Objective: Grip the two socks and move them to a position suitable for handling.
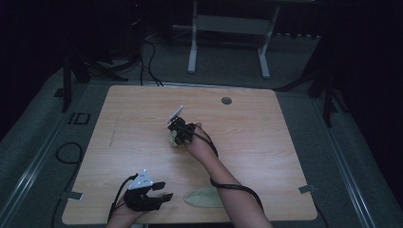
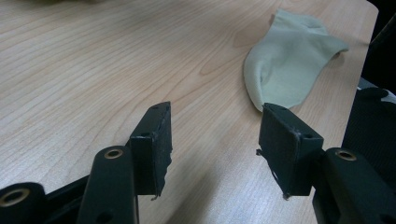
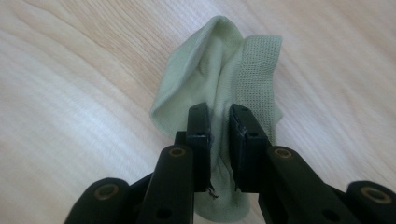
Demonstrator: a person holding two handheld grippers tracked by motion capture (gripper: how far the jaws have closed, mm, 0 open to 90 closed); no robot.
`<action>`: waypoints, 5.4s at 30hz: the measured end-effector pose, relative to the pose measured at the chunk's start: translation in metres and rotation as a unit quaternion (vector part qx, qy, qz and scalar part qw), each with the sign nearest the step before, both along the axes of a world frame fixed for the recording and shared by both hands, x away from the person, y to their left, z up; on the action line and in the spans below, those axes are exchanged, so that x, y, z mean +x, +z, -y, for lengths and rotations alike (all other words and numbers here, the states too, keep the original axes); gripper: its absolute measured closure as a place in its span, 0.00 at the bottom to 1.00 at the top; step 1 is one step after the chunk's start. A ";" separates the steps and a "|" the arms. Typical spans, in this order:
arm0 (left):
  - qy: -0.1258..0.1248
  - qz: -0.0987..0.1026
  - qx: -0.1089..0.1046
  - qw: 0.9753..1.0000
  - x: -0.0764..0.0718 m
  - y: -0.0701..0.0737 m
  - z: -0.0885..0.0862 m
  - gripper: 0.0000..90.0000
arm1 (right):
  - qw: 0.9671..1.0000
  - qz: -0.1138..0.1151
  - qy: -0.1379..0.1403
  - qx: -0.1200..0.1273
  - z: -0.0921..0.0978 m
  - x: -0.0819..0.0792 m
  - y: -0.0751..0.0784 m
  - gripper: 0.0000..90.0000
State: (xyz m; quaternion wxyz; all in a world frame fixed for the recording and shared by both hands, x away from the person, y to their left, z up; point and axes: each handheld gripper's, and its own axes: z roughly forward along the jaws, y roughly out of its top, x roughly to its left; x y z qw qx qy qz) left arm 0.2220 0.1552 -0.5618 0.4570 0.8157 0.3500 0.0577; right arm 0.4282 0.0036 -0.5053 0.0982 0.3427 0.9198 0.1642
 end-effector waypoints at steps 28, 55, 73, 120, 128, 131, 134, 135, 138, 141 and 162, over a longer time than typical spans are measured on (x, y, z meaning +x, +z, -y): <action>0.003 -0.014 0.006 1.000 0.001 -0.003 0.011 0.49 | 0.998 0.019 -0.006 0.052 0.122 -0.075 0.020 0.88; 0.009 -0.005 0.046 0.999 0.054 0.022 0.065 0.38 | 0.997 0.009 0.073 0.016 0.111 -0.072 0.016 0.63; 0.055 -0.053 0.115 0.990 0.113 0.006 0.098 0.65 | 0.988 -0.043 0.147 -0.036 0.113 -0.047 -0.022 0.90; 0.110 -0.003 0.052 0.993 0.077 0.026 0.088 0.83 | 0.999 -0.017 0.015 0.036 0.219 -0.065 -0.009 0.83; 0.057 -0.022 0.081 0.995 0.078 0.014 0.114 0.98 | 0.998 -0.025 0.018 0.047 0.217 -0.084 -0.029 0.85; 0.059 -0.039 0.094 0.993 0.086 0.003 0.116 0.98 | 0.999 -0.018 0.014 0.049 0.221 -0.085 -0.030 0.85; 0.066 -0.043 0.086 0.993 0.091 0.000 0.114 0.99 | 0.998 -0.018 0.019 0.052 0.224 -0.085 -0.030 0.84; 0.067 -0.042 0.087 0.993 0.092 0.000 0.114 0.99 | 0.998 -0.017 0.019 0.051 0.226 -0.085 -0.030 0.84; 0.067 -0.042 0.091 0.993 0.096 0.000 0.113 0.99 | 0.998 -0.016 0.023 0.052 0.228 -0.082 -0.030 0.82; 0.071 -0.043 0.091 0.992 0.099 0.000 0.112 0.99 | 0.998 -0.015 0.024 0.051 0.229 -0.077 -0.030 0.82; 0.077 -0.042 0.072 0.994 0.100 0.004 0.103 0.75 | 0.998 -0.012 0.045 0.050 0.220 -0.063 -0.026 0.68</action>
